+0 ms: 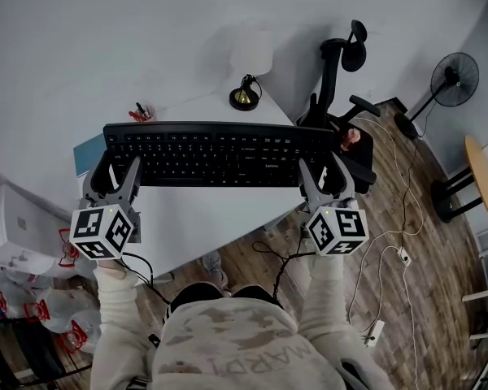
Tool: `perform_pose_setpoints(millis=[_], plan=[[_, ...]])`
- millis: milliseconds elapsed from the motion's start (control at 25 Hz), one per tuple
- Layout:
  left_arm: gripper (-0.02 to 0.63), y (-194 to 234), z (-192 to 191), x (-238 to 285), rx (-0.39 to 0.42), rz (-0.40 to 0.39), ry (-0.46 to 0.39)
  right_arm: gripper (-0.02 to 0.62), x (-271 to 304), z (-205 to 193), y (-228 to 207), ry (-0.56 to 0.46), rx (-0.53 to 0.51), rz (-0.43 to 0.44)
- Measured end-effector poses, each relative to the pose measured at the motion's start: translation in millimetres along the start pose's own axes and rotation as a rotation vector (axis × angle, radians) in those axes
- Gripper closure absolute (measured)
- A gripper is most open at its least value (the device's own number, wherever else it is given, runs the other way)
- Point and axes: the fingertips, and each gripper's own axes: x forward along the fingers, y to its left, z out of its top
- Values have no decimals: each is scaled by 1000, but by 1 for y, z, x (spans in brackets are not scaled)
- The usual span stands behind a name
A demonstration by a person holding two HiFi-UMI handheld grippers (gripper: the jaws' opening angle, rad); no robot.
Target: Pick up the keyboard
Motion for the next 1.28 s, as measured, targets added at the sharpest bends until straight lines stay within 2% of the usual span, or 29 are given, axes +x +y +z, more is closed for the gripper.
perform_pose_setpoints(millis=[640,1280], plan=[[305,-3,15,-9,5,-8,-60,311,-10,18,4,-62,-18,2],[305,-4,13,-6,1,-15,-58,311,-11,17,4,-71,-23,-3]])
